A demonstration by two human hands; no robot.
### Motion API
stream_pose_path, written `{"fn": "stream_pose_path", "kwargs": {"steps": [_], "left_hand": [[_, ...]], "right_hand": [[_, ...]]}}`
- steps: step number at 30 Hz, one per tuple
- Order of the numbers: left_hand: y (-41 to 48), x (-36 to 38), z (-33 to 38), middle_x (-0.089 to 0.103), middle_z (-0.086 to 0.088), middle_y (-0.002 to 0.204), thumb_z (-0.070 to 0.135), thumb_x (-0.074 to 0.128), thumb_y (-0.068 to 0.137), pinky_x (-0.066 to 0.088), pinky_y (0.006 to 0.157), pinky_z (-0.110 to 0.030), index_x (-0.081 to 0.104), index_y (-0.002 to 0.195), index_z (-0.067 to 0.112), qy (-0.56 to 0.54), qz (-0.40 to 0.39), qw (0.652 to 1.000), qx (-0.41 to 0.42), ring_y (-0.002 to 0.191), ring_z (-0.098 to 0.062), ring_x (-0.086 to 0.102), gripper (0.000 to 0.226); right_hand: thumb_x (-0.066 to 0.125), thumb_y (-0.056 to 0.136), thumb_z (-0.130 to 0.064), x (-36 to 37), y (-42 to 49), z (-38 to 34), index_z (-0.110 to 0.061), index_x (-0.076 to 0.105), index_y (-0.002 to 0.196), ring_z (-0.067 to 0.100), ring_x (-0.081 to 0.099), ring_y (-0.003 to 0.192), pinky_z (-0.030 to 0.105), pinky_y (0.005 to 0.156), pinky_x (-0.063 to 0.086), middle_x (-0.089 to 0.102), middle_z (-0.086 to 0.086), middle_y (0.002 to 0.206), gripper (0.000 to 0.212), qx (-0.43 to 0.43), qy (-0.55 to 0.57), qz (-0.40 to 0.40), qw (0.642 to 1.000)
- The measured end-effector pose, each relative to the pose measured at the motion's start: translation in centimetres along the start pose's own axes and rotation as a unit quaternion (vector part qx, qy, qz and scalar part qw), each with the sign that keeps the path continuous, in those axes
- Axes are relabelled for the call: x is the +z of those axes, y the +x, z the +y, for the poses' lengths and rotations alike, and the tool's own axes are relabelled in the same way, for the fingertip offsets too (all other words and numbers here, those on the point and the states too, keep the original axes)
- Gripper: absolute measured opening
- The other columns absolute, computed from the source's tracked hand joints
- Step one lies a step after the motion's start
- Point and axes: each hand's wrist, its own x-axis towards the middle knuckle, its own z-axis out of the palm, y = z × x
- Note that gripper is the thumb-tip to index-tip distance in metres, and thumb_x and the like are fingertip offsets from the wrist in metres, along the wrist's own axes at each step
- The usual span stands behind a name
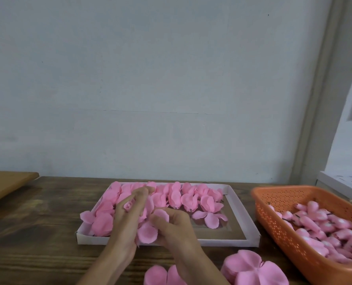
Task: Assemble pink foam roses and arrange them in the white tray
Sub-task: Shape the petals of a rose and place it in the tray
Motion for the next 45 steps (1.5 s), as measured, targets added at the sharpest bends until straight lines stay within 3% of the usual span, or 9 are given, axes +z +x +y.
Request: {"fn": "stream_pose_path", "kwargs": {"steps": [6,10,16,24,27,36,38,41,45], "left_hand": [[-0.6,0.3,0.6,0.077,-0.013,0.113,0.059,0.075,0.086,0.063,0.069,-0.042,0.074,0.083,0.010,-0.005,-0.011,0.999,0.035,0.097,-0.035,0.077,0.049],[-0.5,0.2,0.8,0.078,-0.009,0.107,0.070,0.071,0.078,0.062,0.072,-0.031,0.079,0.096,0.020,0.009,-0.027,0.998,0.056,0.099,-0.028,0.077,0.055],[-0.2,-0.1,0.8,0.075,0.000,0.124,0.071,0.068,0.087,0.057,0.092,-0.045,0.074,0.118,0.027,0.044,-0.065,0.992,0.101,0.117,-0.020,0.071,0.054],[0.0,-0.5,0.5,0.077,-0.002,0.115,0.078,0.073,0.077,0.063,0.081,-0.040,0.069,0.125,0.032,0.054,-0.073,0.993,0.070,0.108,-0.021,0.074,0.067],[0.2,-1.0,0.1,0.075,0.007,0.115,0.082,0.072,0.070,0.062,0.075,-0.031,0.069,0.123,0.033,0.076,-0.085,0.992,0.059,0.107,-0.013,0.073,0.071],[0.3,-1.3,0.4,0.073,-0.003,0.109,0.073,0.085,0.062,0.062,0.071,-0.038,0.070,0.121,0.032,0.069,-0.127,0.989,0.009,0.093,-0.021,0.075,0.074],[1.0,-0.8,0.4,0.070,-0.022,0.112,0.055,0.078,0.084,0.060,0.080,-0.051,0.068,0.126,0.017,0.030,-0.105,0.994,-0.019,0.091,-0.029,0.072,0.058],[1.6,-1.7,-0.5,0.059,-0.041,0.129,0.029,0.057,0.106,0.055,0.082,-0.041,0.060,0.132,-0.009,-0.024,-0.094,0.994,-0.048,0.093,-0.037,0.066,0.046],[1.6,-2.5,-0.1,0.075,-0.024,0.111,0.018,0.093,0.073,0.060,0.073,-0.034,0.075,0.107,0.007,-0.042,-0.048,0.997,-0.034,0.096,-0.031,0.074,0.039]], "right_hand": [[0.054,0.096,0.004,0.3,-0.2,0.0,-0.011,0.081,0.099,0.023,0.073,0.086,0.047,0.082,0.062,0.077,0.016,0.094,0.030,-0.057,-0.012,-0.001,0.998],[0.058,0.100,0.000,0.4,0.3,0.0,-0.009,0.081,0.102,0.023,0.073,0.095,0.047,0.090,0.056,0.079,0.014,0.100,0.025,-0.123,-0.054,0.022,0.991],[0.056,0.103,-0.010,0.5,0.5,0.1,-0.022,0.080,0.109,0.020,0.073,0.105,0.045,0.092,0.055,0.079,-0.004,0.105,0.027,-0.184,-0.138,0.034,0.973],[0.056,0.084,-0.010,0.1,0.5,0.0,-0.036,0.075,0.110,0.018,0.072,0.098,0.043,0.091,0.057,0.077,-0.006,0.099,0.041,-0.191,-0.239,-0.022,0.952],[0.065,0.081,-0.013,-0.1,0.4,0.0,-0.041,0.074,0.109,0.012,0.070,0.083,0.025,0.080,0.058,0.074,-0.014,0.088,0.041,-0.203,-0.251,-0.042,0.946],[0.074,0.087,-0.021,0.1,0.1,0.4,-0.022,0.077,0.105,0.020,0.074,0.080,0.042,0.078,0.061,0.077,0.000,0.088,0.018,-0.229,-0.222,0.019,0.948],[0.078,0.087,-0.015,0.0,0.2,0.0,-0.026,0.079,0.109,0.018,0.077,0.089,0.038,0.083,0.063,0.080,-0.002,0.097,0.025,-0.206,-0.143,0.028,0.968],[0.076,0.087,0.000,-0.8,0.6,-0.4,-0.018,0.078,0.105,0.027,0.076,0.095,0.040,0.086,0.061,0.080,0.006,0.098,0.025,-0.181,-0.053,0.056,0.980],[0.075,0.088,0.001,-1.7,0.9,-0.6,-0.013,0.077,0.099,0.038,0.071,0.098,0.045,0.090,0.059,0.078,0.014,0.097,0.018,-0.161,-0.014,0.082,0.983]]}}
